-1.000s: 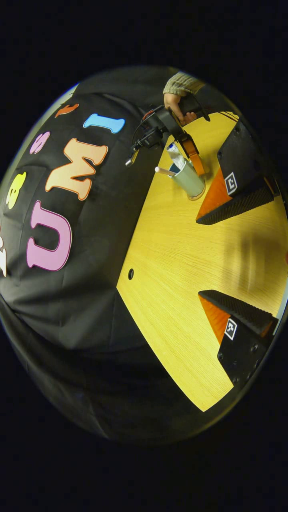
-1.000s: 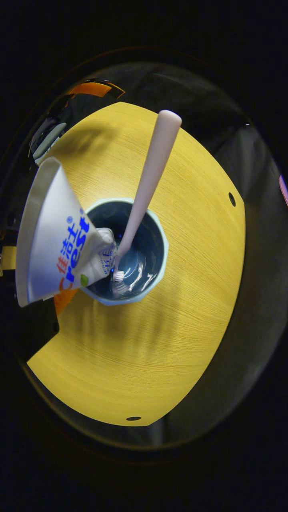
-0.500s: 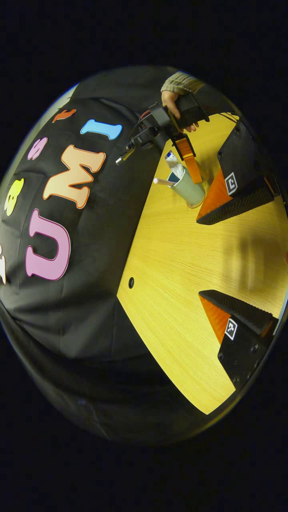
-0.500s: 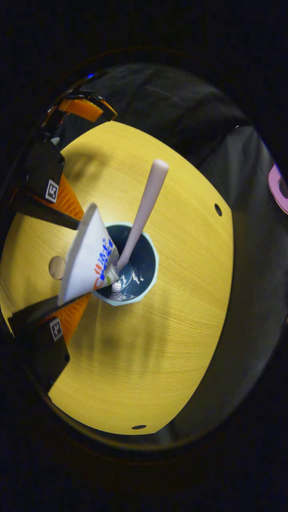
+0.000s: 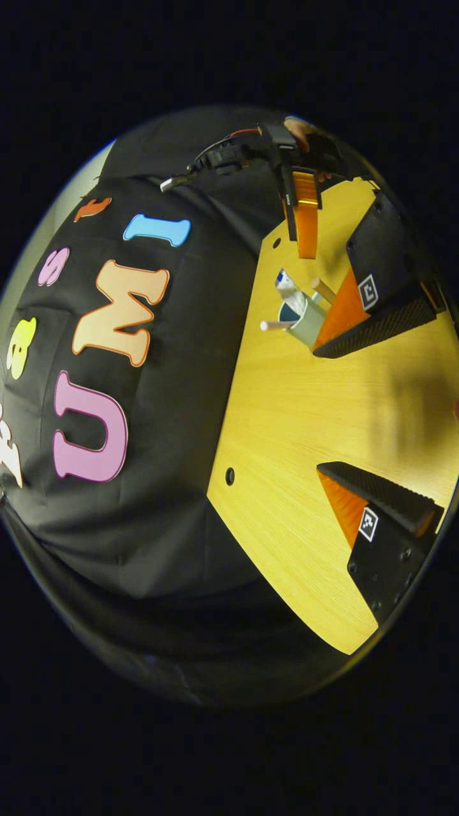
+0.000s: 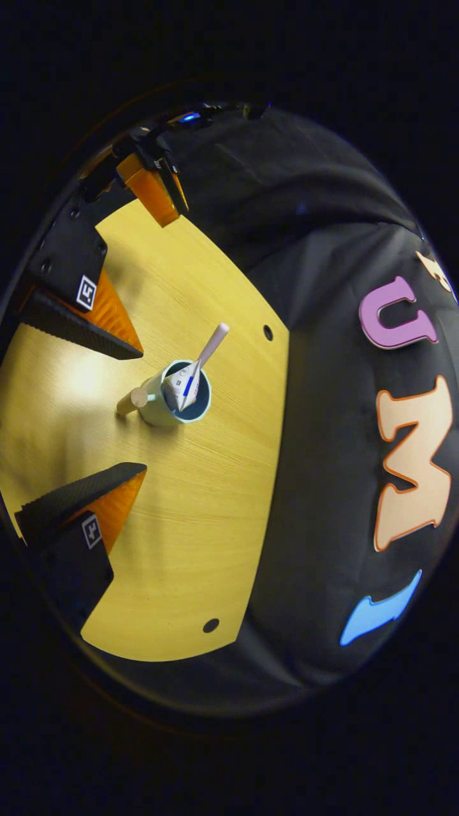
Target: Put the toothbrush and toothpaste on the desktop into the cup, then pick up the cup and place it on the coaster on the desktop.
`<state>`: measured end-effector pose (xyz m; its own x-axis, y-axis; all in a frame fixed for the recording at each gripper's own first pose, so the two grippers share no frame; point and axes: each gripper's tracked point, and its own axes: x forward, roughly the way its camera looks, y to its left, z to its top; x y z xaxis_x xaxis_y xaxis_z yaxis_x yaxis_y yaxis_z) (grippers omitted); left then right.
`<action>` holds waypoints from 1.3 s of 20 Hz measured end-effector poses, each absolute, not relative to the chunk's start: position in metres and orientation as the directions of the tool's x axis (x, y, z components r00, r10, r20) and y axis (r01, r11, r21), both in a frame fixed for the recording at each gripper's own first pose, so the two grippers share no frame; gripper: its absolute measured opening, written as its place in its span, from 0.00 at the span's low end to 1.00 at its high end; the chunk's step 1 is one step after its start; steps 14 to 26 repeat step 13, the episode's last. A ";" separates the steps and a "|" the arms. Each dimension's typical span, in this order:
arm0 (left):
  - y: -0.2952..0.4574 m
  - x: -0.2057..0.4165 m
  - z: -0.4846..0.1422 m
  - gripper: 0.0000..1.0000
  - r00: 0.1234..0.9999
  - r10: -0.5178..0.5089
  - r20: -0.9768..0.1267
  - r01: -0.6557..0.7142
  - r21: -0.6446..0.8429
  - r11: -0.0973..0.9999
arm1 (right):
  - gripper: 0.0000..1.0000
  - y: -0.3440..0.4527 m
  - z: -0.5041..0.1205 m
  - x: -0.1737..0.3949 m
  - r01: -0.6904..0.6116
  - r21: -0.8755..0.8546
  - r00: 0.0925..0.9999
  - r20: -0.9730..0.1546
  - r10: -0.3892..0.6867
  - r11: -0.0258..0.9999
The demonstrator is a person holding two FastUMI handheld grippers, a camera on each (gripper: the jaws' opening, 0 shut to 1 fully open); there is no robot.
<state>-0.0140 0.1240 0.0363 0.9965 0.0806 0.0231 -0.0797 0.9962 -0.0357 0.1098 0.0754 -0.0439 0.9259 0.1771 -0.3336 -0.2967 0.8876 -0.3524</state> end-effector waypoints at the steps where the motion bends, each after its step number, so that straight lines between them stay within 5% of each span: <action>1: 0.119 -0.015 0.042 0.95 0.995 0.088 0.036 -0.087 -0.038 0.995 | 0.99 0.071 -0.037 0.099 -0.290 -0.334 0.936 -0.295 0.193 0.897; 13: 0.053 -0.010 0.051 0.94 1.000 -0.007 0.026 0.007 0.010 1.000 | 0.94 0.022 -0.009 0.037 -0.175 -0.184 0.983 -0.081 0.162 0.967; 26: 0.053 -0.010 0.051 0.94 1.000 -0.007 0.026 0.007 0.010 1.000 | 0.94 0.022 -0.009 0.037 -0.175 -0.184 0.983 -0.081 0.162 0.967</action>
